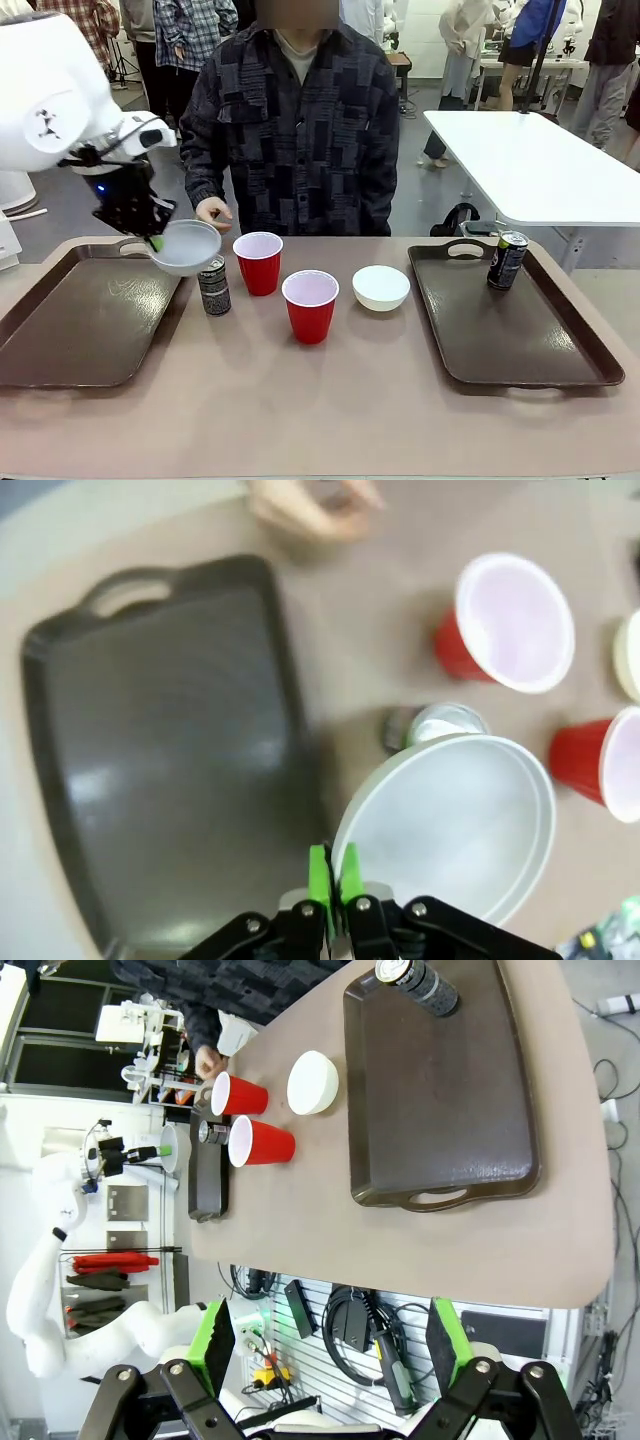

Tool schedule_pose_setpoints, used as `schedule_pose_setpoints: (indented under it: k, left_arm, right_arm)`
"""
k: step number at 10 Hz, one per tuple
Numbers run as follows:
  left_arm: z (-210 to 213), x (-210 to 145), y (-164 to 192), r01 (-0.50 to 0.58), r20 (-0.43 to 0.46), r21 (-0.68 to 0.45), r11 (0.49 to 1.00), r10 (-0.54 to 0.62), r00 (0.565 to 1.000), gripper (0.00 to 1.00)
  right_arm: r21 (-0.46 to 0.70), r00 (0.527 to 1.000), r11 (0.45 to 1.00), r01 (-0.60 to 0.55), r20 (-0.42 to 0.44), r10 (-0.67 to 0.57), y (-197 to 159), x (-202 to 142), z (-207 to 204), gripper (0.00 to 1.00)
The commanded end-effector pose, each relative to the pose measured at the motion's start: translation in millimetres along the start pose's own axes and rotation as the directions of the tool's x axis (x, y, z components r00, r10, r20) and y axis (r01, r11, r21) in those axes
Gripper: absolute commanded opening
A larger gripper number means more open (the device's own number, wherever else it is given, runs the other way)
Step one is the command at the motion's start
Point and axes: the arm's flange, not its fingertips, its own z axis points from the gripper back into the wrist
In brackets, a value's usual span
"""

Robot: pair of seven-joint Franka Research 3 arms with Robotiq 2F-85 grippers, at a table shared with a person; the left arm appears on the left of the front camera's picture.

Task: Prepare tableware on both trays.
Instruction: Pick up a Picnic Bowl from the table and place it on a Handle tray.

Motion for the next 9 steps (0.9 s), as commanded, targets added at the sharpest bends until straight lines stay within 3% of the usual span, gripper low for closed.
schedule_pose_setpoints:
  k: [1,5,9]
  left_arm:
    - [-0.3,25.8,37.8,-0.091,-0.03,0.046,0.995,0.092,0.995,0.0]
    - [13.7,53.2,111.8,-0.201,-0.002,0.102,0.974,0.202,0.979,0.0]
    - [7.6,62.4,153.2,-0.278,0.003,0.12,0.953,0.279,0.96,0.0]
  right_arm:
    - [0.014,1.0,1.0,0.001,0.0,-0.001,-0.4,0.3,0.2,1.0]
    - [0.014,1.0,1.0,0.001,0.0,-0.001,-0.4,0.3,0.2,1.0]
    - [0.014,1.0,1.0,0.001,0.0,-0.001,-0.4,0.3,0.2,1.0]
